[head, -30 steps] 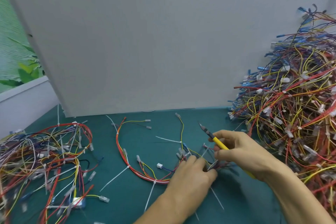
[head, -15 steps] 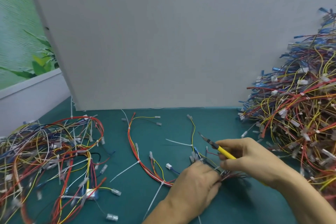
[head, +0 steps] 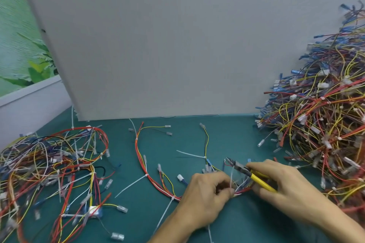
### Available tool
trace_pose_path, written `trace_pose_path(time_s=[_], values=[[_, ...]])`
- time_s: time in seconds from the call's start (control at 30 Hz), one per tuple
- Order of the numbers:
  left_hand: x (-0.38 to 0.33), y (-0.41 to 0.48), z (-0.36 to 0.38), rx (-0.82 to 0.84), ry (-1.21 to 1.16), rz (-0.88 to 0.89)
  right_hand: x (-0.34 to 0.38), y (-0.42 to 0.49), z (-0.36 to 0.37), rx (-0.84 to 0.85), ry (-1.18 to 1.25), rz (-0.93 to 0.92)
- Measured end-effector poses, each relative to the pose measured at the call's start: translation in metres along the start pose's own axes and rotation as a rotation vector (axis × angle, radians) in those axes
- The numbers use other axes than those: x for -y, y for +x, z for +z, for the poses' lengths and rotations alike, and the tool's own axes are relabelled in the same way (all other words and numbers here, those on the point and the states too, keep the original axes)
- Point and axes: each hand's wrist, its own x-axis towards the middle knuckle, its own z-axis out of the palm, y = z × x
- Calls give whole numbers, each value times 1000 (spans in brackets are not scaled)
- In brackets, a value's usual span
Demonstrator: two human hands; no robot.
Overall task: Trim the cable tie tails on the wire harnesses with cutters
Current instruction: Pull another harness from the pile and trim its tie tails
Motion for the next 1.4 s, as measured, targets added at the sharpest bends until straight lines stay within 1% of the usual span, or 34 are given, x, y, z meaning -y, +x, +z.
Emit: trace_pose_path(time_s=[0.1, 0.27, 0.43, 0.53, 0.6, 0.67, 0.83, 1.4], values=[[2, 2, -1, 7, -6, -18, -5, -4, -1, -1, -45, -8], [7, 6, -5, 8, -105, -92, -11, -6, -5, -7, -201, -36], [8, 7, -4, 12, -165, -140, -16, -10, -11, 54, -355, -92], [7, 7, -3, 12, -181, -146, -18, -11, -10, 127, -453, -87], [6, 6, -3, 16, -157, -133, -19, -10, -8, 172, -454, -84], [4, 6, -3, 22, -148, -122, -20, -9, -6, 182, -438, -90], [4, 6, -3, 18, -125, -118, -24, -7, -3, 168, -477, -108], [2, 5, -4, 29, -129, -121, -28, -6, -3, 161, -423, -133]])
